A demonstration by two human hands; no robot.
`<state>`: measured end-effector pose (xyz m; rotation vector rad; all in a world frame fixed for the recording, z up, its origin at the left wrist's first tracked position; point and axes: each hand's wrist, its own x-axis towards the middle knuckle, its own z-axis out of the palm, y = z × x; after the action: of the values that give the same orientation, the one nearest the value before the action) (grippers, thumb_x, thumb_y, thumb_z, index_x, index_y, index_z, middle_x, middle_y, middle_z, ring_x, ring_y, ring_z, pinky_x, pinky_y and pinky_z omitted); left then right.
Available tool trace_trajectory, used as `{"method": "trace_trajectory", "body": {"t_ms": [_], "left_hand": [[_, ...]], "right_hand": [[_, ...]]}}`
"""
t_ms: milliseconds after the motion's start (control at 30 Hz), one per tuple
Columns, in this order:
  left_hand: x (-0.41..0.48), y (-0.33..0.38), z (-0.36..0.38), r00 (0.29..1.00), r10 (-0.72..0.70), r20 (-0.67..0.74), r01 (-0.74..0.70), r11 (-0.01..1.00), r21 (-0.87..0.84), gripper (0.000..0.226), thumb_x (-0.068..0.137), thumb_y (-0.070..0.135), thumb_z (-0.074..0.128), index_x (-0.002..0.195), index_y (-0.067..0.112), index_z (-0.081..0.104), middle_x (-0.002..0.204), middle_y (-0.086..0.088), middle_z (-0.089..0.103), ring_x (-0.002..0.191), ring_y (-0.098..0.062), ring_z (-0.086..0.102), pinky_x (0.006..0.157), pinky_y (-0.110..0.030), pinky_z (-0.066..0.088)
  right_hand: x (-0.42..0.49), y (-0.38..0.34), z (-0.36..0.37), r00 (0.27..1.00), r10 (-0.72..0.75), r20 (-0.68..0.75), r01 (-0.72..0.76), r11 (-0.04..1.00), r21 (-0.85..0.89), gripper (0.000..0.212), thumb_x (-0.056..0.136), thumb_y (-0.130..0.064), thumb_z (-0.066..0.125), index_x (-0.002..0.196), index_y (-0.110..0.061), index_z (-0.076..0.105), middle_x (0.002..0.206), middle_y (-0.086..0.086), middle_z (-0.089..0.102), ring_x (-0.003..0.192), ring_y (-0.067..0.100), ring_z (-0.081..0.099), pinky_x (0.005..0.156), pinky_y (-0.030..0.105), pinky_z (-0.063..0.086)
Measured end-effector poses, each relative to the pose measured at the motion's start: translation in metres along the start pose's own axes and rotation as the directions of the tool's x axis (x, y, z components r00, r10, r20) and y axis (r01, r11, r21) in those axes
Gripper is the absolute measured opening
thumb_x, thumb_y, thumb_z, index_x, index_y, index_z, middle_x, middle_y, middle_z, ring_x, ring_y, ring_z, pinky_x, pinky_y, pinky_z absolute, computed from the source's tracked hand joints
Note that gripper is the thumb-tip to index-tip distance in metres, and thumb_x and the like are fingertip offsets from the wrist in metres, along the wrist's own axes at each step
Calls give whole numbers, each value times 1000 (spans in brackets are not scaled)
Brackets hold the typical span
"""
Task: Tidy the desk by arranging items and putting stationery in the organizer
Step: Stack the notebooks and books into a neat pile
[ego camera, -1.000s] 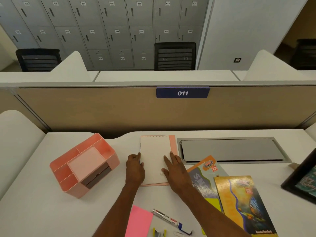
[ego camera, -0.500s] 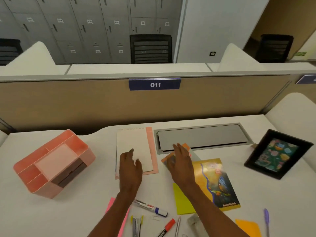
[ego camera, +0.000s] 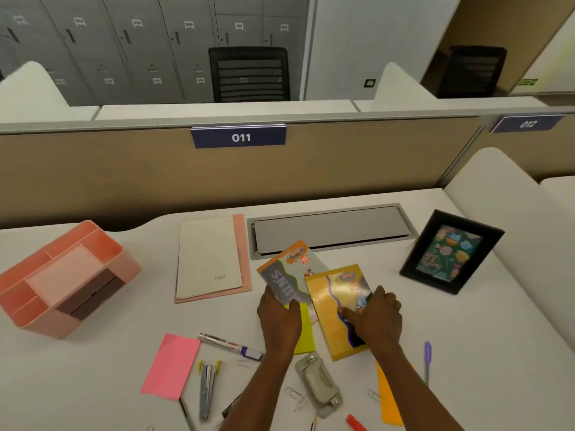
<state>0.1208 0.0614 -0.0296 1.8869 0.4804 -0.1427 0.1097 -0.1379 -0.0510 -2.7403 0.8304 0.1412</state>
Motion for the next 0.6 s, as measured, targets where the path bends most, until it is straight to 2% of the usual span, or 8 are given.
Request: {"method": "trace_trajectory", "body": {"t_ms": [67, 133, 200, 267, 367, 433, 500, 600], "left_hand": [[6, -1, 11, 999, -23, -36, 25, 998, 52, 41, 81, 30, 60, 121, 22, 54, 114, -6, 66, 108, -30, 63, 91, -49, 53], [10, 13, 19, 988, -114, -109, 121, 991, 63, 45, 86, 28, 63, 128, 19, 50, 121, -10, 63, 117, -35, 56, 99, -47, 44], [18, 26, 25, 963, -224, -148, 227, 974, 4, 49, 88, 30, 65, 133, 18, 48, 124, -12, 61, 122, -35, 51, 102, -47, 36], [33, 32, 32, 931, -324, -166, 315, 946, -83, 57, 87, 34, 67, 136, 15, 46, 125, -15, 61, 122, -36, 51, 102, -47, 34], [63, 32, 42, 897, -419, -139, 380, 893, -241, 53, 81, 38, 75, 119, 8, 52, 113, -14, 64, 109, -37, 59, 97, -51, 47], [80, 31, 50, 894, -444, -58, 411, 864, -290, 51, 71, 35, 78, 107, 4, 59, 105, -11, 67, 97, -34, 65, 87, -47, 55], [99, 21, 58, 896, -445, 13, 437, 874, -212, 39, 67, 30, 72, 97, 5, 67, 98, -15, 71, 91, -34, 67, 79, -37, 54], [114, 14, 59, 915, -398, 63, 403, 912, -81, 28, 71, 23, 62, 91, 6, 71, 98, -17, 72, 96, -36, 67, 73, -33, 49]], "right_hand": [[5, 1, -4, 998, 21, 52, -22, 999, 25, 99, 57, -77, 76, 118, -5, 46, 120, 15, 51, 115, 33, 51, 91, 39, 47], [11, 3, -9, 996, 30, 81, -33, 999, 41, 103, 52, -78, 78, 118, -5, 47, 120, 15, 51, 115, 32, 51, 93, 38, 47], [20, 2, -12, 995, 4, 96, -10, 999, 53, 103, 50, -76, 81, 119, -7, 47, 121, 14, 49, 116, 31, 49, 93, 38, 45], [30, -1, -14, 990, -58, 126, 42, 992, 122, 99, 49, -68, 86, 119, -9, 47, 120, 12, 47, 116, 30, 47, 94, 38, 44], [43, -6, -9, 967, -205, 150, 137, 918, 373, 86, 47, -52, 94, 107, -12, 48, 108, 6, 49, 106, 28, 51, 87, 41, 49], [46, -9, -5, 946, -277, 168, 172, 869, 465, 82, 44, -51, 94, 101, -18, 45, 102, 2, 50, 98, 26, 55, 80, 44, 53], [47, -11, -2, 932, -314, 181, 195, 855, 480, 81, 44, -50, 94, 101, -20, 44, 101, 0, 48, 96, 23, 53, 80, 44, 53], [47, -7, 2, 935, -311, 170, 179, 828, 531, 79, 45, -50, 93, 101, -23, 44, 102, -1, 50, 95, 20, 54, 78, 39, 53]]}}
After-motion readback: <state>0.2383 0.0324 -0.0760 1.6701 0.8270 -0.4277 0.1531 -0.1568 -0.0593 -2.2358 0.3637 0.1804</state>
